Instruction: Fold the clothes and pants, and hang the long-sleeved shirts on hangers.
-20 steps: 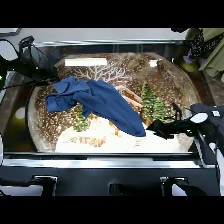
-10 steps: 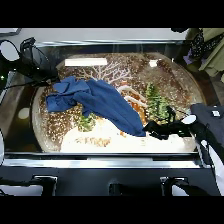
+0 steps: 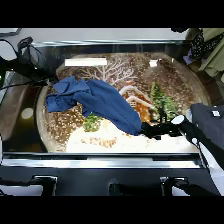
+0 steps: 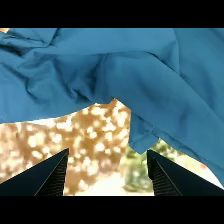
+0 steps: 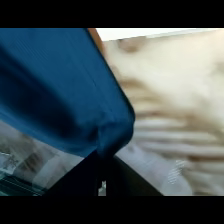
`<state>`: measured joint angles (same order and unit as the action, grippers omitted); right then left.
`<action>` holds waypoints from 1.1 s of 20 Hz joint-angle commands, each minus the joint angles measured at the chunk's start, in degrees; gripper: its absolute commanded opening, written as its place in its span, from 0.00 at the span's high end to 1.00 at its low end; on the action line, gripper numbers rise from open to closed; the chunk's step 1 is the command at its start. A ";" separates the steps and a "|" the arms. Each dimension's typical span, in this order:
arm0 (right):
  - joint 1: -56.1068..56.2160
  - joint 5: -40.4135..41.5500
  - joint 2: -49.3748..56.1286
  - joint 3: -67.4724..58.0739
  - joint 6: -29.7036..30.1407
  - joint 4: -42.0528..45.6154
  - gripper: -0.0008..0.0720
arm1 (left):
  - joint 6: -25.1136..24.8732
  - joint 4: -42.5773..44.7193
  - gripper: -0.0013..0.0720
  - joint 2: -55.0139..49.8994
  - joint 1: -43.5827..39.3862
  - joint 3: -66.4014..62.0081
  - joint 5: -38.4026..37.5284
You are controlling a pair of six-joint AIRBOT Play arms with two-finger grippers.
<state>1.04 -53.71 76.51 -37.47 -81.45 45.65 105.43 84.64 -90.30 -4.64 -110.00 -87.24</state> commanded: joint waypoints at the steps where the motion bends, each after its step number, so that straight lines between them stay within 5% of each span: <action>1: 0.59 1.36 -0.39 -0.07 -0.17 -0.17 0.94 | -0.72 0.31 0.23 1.05 5.05 0.22 0.00; 6: 0.57 -0.11 -5.70 -0.07 -0.22 0.02 0.94 | -2.47 -2.29 0.23 1.25 19.71 12.04 5.42; 11: 0.57 -4.87 -8.57 -0.07 -0.20 0.26 0.94 | -16.85 -28.85 0.23 -0.13 32.68 29.92 21.77; 18: 0.59 -7.67 -8.72 -0.07 -0.20 0.39 0.94 | -28.98 -33.14 0.23 -8.28 33.68 32.59 24.90; 22: 0.59 -8.59 -8.72 -0.07 -0.22 0.35 0.94 | -31.12 -34.29 0.23 -11.37 32.24 32.59 26.62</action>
<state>1.56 -61.36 67.83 -37.47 -81.65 46.00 77.14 52.07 -99.44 28.14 -77.71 -62.59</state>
